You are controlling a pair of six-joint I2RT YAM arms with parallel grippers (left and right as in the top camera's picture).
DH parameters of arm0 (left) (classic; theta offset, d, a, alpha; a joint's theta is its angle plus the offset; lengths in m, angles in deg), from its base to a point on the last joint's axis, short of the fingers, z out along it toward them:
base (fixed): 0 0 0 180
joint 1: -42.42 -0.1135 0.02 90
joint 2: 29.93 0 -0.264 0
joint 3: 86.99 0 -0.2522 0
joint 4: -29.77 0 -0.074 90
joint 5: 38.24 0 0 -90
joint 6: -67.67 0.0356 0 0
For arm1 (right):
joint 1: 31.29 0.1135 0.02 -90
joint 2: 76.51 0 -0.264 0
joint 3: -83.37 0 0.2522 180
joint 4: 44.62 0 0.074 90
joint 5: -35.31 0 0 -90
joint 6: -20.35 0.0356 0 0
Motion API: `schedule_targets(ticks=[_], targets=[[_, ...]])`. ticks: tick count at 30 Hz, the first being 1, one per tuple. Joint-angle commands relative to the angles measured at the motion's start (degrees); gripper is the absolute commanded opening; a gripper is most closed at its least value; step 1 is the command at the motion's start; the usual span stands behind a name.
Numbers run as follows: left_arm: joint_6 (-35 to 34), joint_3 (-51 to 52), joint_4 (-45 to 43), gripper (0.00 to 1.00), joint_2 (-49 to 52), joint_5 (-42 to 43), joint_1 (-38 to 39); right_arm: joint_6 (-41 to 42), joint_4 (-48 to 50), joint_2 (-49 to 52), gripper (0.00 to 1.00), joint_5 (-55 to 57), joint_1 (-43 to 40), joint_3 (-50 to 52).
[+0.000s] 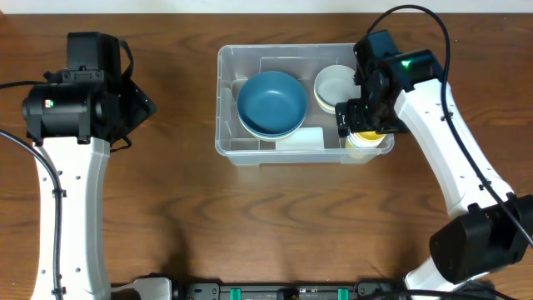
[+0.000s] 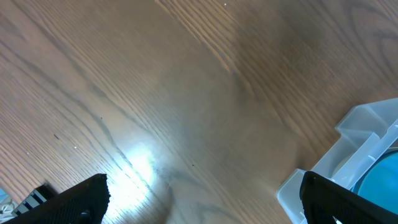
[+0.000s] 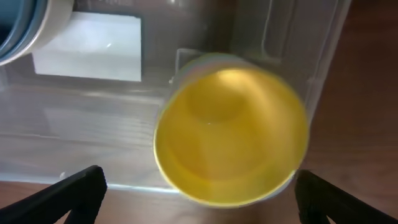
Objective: Pack container
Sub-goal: 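Move the right gripper over the cup stack and push it down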
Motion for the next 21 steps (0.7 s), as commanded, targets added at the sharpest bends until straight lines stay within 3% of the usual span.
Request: schedule_targets(ticks=[1,15,18,21], targets=[[-0.94,-0.52,0.31,0.98,0.26,0.20,-0.28,-8.94,1.90,-0.02,0.98,1.79,0.68,0.09],[-0.96,-0.52,0.07,0.98,0.28,0.17,-0.28,-10.71,6.16,3.21,0.91,-4.35,1.03,3.91],[-0.96,-0.52,0.07,0.98,0.28,0.20,-0.28,-10.27,7.32,3.52,0.85,-5.22,1.49,5.57],[-0.94,-0.52,0.07,0.98,0.28,0.20,-0.28,-9.18,9.05,3.52,0.71,-5.20,1.90,7.82]])
